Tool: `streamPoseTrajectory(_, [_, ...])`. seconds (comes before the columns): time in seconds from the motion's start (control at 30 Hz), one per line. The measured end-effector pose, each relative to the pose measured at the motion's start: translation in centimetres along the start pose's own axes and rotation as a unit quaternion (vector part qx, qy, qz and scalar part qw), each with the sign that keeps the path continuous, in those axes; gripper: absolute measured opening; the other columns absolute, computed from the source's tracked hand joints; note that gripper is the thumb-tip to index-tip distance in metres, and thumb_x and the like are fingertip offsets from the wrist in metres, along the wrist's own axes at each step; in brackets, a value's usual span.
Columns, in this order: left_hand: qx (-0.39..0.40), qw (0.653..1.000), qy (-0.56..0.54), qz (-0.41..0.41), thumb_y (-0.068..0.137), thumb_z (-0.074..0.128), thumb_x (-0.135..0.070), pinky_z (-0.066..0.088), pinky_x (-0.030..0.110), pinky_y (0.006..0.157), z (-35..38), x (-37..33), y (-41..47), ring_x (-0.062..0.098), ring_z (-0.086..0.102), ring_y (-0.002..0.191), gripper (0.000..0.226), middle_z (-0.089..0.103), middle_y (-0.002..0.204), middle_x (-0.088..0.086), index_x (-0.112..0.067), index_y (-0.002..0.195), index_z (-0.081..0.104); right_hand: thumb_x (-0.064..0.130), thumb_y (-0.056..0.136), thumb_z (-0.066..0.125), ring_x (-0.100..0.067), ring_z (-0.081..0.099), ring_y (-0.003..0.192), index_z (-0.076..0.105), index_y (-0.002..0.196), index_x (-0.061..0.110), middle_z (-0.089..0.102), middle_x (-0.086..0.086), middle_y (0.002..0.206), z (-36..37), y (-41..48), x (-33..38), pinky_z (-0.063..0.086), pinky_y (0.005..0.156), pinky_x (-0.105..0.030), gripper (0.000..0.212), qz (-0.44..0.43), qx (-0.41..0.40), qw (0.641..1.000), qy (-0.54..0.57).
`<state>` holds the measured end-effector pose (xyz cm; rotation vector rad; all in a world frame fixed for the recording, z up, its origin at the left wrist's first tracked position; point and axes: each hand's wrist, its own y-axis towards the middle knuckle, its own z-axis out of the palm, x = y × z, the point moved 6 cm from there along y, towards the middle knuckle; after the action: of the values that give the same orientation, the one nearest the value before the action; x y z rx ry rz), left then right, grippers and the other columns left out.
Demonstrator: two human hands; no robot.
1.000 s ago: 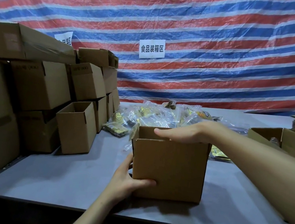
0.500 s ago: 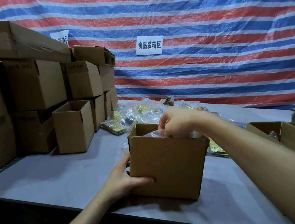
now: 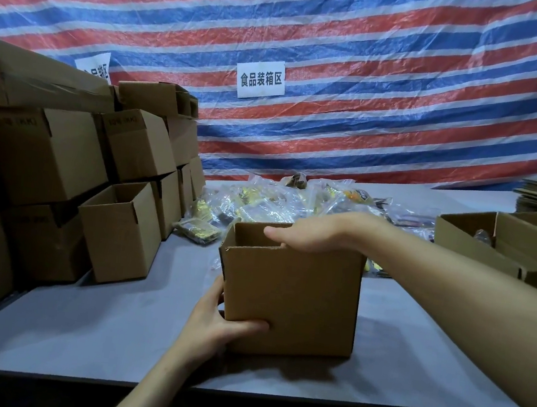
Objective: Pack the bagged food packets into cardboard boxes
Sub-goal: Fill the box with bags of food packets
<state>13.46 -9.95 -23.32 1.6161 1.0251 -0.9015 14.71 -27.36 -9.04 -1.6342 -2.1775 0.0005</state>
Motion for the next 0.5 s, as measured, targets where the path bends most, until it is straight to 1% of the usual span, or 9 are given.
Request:
streamPoseTrajectory(0.03, [0.001, 1.0, 0.001, 0.0, 0.043, 0.097, -0.047, 0.056, 0.017, 0.077, 0.0, 0.0, 0.0, 0.008, 0.072, 0.101, 0.089, 0.075, 0.112, -0.008, -0.03, 0.124, 0.062, 0.069, 0.1, 0.017, -0.023, 0.041, 0.143, 0.053, 0.144, 0.021, 0.051, -0.001, 0.15, 0.4, -0.1, -0.1, 0.022, 0.12, -0.045, 0.074, -0.007, 0.015, 1.0, 0.026])
streamPoseTrajectory(0.07, [0.002, 1.0, 0.002, 0.0, 0.043, 0.097, -0.048, 0.056, 0.016, 0.077, 0.0, -0.1, -0.1, 0.007, 0.071, 0.101, 0.09, 0.075, 0.111, -0.01, -0.031, 0.124, 0.062, 0.068, 0.101, 0.017, -0.022, 0.044, 0.141, 0.055, 0.142, 0.021, 0.052, -0.002, 0.149, 0.6, -0.1, 0.0, 0.023, 0.12, -0.045, 0.074, -0.022, 0.006, 0.999, 0.037])
streamPoseTrajectory(0.13, [0.003, 1.0, 0.002, -0.001, 0.042, 0.095, -0.051, 0.056, 0.018, 0.078, 0.0, -0.3, -0.1, 0.005, 0.071, 0.101, 0.092, 0.074, 0.112, -0.013, -0.033, 0.126, 0.06, 0.064, 0.103, 0.023, -0.019, 0.061, 0.121, 0.068, 0.122, 0.017, 0.067, -0.003, 0.129, 0.0, -0.6, 0.3, 0.039, 0.113, -0.045, 0.068, -0.065, -0.076, 0.995, 0.031])
streamPoseTrajectory(0.2, [0.006, 1.0, -0.002, -0.006, 0.041, 0.094, -0.053, 0.057, 0.024, 0.082, 0.0, -0.4, -0.1, 0.007, 0.071, 0.102, 0.096, 0.074, 0.114, -0.012, -0.032, 0.127, 0.059, 0.059, 0.103, 0.034, -0.017, 0.07, 0.09, 0.073, 0.102, 0.014, 0.074, -0.005, 0.099, -0.8, -1.5, 0.6, 0.055, 0.09, -0.042, 0.06, -0.11, -0.18, 0.977, 0.011])
streamPoseTrajectory(0.27, [0.007, 1.0, -0.008, -0.013, 0.039, 0.095, -0.053, 0.057, 0.024, 0.08, 0.2, -0.4, -0.1, 0.007, 0.071, 0.102, 0.097, 0.074, 0.112, -0.013, -0.032, 0.126, 0.059, 0.056, 0.101, 0.044, -0.014, 0.067, 0.071, 0.073, 0.087, 0.017, 0.071, -0.002, 0.077, -1.0, -2.8, 0.3, 0.057, 0.069, -0.034, 0.05, -0.151, -0.259, 0.954, -0.019])
streamPoseTrajectory(0.3, [0.003, 1.0, -0.008, -0.014, 0.038, 0.094, -0.052, 0.057, 0.021, 0.077, 0.2, -0.4, -0.1, 0.006, 0.071, 0.101, 0.095, 0.075, 0.111, -0.015, -0.031, 0.125, 0.059, 0.057, 0.099, 0.048, -0.011, 0.065, 0.068, 0.073, 0.084, 0.019, 0.069, 0.003, 0.072, -0.9, -3.5, -0.1, 0.056, 0.065, -0.03, 0.048, -0.168, -0.288, 0.942, -0.028])
streamPoseTrajectory(0.37, [-0.006, 1.0, -0.005, -0.017, 0.037, 0.094, -0.049, 0.057, 0.019, 0.073, 0.1, -0.3, -0.2, 0.006, 0.072, 0.096, 0.093, 0.075, 0.108, -0.014, -0.029, 0.122, 0.061, 0.062, 0.094, 0.054, -0.006, 0.061, 0.072, 0.071, 0.089, 0.022, 0.064, 0.011, 0.078, -1.1, -5.0, -1.0, 0.054, 0.066, -0.026, 0.044, -0.196, -0.334, 0.921, -0.033])
streamPoseTrajectory(0.43, [-0.005, 1.0, 0.004, -0.02, 0.038, 0.094, -0.05, 0.057, 0.025, 0.078, 0.0, -0.2, -0.1, 0.009, 0.073, 0.096, 0.093, 0.076, 0.109, -0.01, -0.025, 0.122, 0.063, 0.066, 0.087, 0.061, -0.005, 0.057, 0.082, 0.065, 0.1, 0.025, 0.058, 0.013, 0.09, -1.6, -6.2, -2.2, 0.052, 0.072, -0.025, 0.043, -0.207, -0.365, 0.907, -0.035])
streamPoseTrajectory(0.5, [-0.002, 1.0, 0.013, -0.027, 0.038, 0.093, -0.052, 0.055, 0.03, 0.082, 0.0, -0.2, -0.1, 0.009, 0.072, 0.097, 0.093, 0.076, 0.11, -0.009, -0.025, 0.122, 0.063, 0.069, 0.081, 0.065, -0.006, 0.054, 0.086, 0.06, 0.097, 0.03, 0.056, 0.012, 0.094, -2.0, -7.3, -3.6, 0.05, 0.075, -0.025, 0.043, -0.192, -0.362, 0.91, -0.069])
